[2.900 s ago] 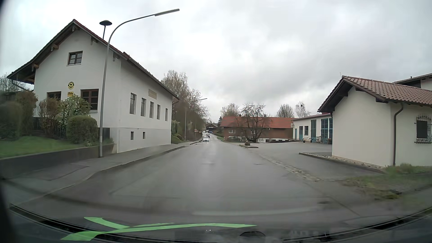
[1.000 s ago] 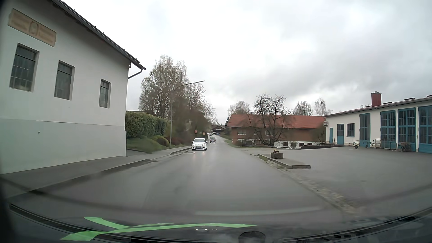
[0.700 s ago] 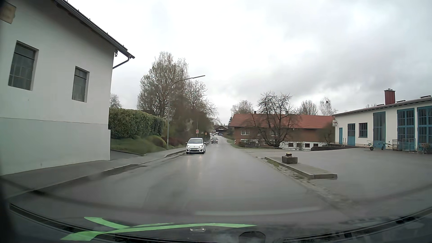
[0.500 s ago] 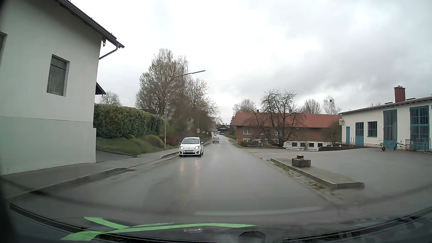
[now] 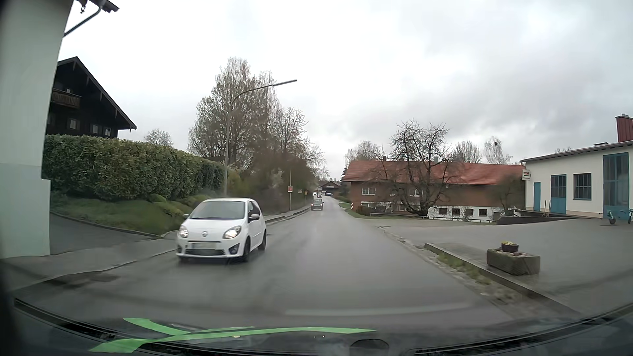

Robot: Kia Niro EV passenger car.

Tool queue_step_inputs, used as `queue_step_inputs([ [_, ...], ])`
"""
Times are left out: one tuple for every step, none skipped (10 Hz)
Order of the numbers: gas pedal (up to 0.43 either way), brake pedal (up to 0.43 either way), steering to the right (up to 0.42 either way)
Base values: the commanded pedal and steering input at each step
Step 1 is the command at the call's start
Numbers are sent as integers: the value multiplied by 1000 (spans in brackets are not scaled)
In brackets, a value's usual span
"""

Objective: Follow the waypoints while adhering to traffic rules and regulations

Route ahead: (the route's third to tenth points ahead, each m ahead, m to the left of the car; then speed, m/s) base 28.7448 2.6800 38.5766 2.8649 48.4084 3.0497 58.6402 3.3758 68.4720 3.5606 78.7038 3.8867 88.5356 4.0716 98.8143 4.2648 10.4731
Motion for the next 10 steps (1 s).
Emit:
queue_step_inputs([
  [118, 0, -6],
  [110, 0, -5],
  [110, 0, -5],
  [110, 0, -3],
  [110, 0, -3],
  [110, 0, -3],
  [110, 0, -2],
  [87, 0, -2],
  [87, 0, -1],
  [87, 0, 0],
])
